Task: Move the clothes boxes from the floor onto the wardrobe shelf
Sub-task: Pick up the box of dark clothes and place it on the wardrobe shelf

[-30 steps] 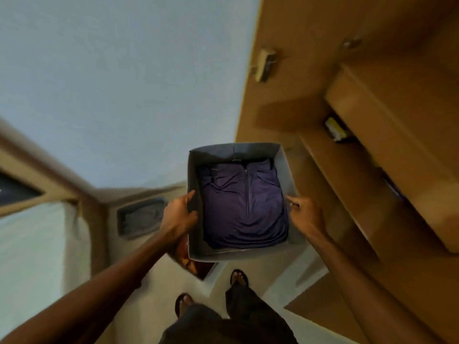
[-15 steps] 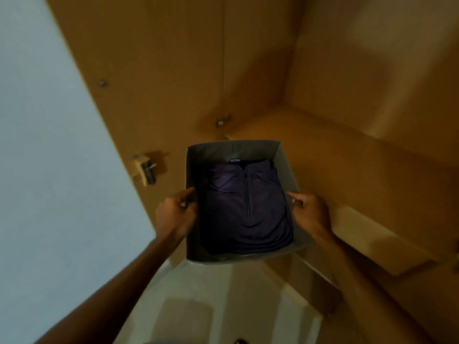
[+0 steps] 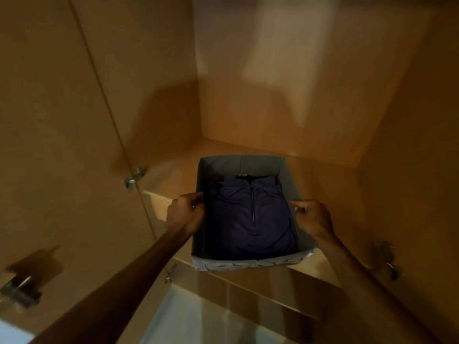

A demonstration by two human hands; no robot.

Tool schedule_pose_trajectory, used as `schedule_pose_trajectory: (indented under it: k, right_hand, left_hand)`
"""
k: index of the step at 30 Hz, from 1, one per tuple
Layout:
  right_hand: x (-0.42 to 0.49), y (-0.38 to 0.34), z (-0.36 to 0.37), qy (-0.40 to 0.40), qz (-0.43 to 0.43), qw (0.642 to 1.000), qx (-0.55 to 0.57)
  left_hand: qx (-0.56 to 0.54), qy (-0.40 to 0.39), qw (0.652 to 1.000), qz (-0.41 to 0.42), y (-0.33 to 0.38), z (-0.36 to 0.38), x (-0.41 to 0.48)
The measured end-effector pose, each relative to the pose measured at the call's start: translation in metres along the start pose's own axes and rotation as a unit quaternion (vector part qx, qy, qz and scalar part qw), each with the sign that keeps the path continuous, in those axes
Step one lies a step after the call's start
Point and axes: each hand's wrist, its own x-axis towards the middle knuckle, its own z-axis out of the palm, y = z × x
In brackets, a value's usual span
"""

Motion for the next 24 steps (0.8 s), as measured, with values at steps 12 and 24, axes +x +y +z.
schedule_pose_trajectory:
  k: [12,24]
  right_hand:
    - [0.081,0.067,-0.021,0.044,0.152,0.987,-0.029]
    - [0.081,0.084,-0.043,-0.018,0.348,0.937,-0.023]
  left_hand:
    - [0.062,-0.186,0.97,0.142,0.043,0.108,0.148]
    - [0.188,-0.424,0.875,0.14,0.093,0.17,0.198]
